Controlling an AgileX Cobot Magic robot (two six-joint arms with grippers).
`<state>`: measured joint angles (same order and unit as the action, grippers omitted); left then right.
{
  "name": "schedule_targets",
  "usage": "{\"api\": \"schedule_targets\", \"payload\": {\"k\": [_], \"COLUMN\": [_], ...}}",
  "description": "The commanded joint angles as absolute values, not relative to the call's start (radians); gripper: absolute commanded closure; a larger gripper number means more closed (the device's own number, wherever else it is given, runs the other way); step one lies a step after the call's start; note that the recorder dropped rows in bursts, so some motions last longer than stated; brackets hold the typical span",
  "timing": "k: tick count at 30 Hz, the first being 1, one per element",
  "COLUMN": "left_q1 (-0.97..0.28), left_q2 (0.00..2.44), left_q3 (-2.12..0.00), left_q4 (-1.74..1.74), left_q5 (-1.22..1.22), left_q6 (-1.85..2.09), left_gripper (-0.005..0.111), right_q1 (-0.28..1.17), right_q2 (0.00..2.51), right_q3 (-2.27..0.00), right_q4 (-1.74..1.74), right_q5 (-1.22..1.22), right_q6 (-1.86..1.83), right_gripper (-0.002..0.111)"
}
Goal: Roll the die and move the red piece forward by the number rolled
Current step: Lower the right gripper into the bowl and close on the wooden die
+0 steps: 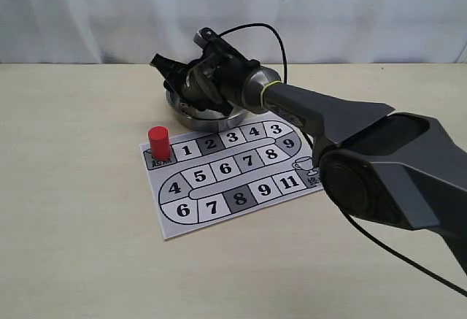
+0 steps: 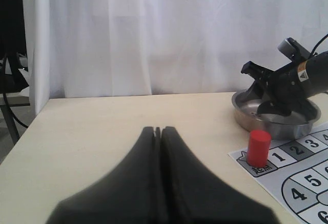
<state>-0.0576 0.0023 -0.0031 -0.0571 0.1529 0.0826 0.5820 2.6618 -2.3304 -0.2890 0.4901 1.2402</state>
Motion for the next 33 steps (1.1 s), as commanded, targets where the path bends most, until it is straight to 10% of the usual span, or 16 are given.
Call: {"api": "schedule_targets", "payload": {"k": [1, 33], "left_q1": [-0.06, -0.06], "left_q2": [0.0, 0.0], "left_q3": [0.0, 0.0], "left_q4": [-0.054, -0.054], "left_q5": [0.143, 0.143], "left_q6": [0.074, 0.074], "left_gripper": [0.107, 0.107], "right_q1": [0.582, 0.573], "right_q2": [2.65, 2.644], "right_q3": [-2.325, -2.325], "right_q4": [-0.308, -0.356], "right_q5": [0.554, 0.703], "right_q6": [1.209, 1.036], "right_gripper": [0.062, 0.062]}}
